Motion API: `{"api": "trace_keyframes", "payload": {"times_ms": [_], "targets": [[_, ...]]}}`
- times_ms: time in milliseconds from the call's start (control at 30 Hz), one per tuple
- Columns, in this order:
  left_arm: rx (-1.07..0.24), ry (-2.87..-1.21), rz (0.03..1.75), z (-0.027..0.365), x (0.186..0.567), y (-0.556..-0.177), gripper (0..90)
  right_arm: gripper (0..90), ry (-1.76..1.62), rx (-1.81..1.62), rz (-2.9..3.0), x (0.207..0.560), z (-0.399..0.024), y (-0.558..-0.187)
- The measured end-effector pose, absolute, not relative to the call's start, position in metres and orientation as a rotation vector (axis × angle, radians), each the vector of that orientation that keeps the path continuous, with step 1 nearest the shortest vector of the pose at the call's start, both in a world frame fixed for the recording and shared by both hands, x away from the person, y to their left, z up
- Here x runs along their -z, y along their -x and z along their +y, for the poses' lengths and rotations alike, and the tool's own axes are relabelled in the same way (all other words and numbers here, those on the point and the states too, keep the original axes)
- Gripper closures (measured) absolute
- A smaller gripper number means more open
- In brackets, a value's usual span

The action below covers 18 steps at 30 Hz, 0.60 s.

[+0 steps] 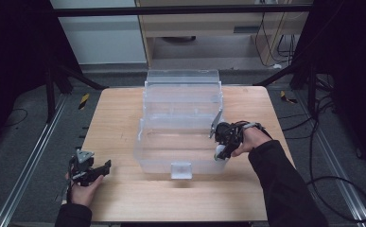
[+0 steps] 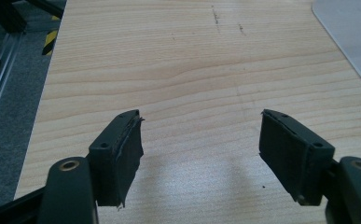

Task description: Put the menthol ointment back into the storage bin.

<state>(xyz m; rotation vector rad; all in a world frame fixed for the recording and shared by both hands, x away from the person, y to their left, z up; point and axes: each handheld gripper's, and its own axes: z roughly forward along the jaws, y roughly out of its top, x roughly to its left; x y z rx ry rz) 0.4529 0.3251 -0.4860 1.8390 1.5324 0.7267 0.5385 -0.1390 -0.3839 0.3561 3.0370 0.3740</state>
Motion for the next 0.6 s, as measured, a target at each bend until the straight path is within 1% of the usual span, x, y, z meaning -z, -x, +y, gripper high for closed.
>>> {"api": "trace_keyframes", "payload": {"times_ms": [600], "targets": [[-0.726, -1.840, 1.533, 0.3254, 0.4863, -0.4532, 29.5, 50.1, -0.384, -0.391, 3.048, 0.3939, -0.1422, -0.5385]]}}
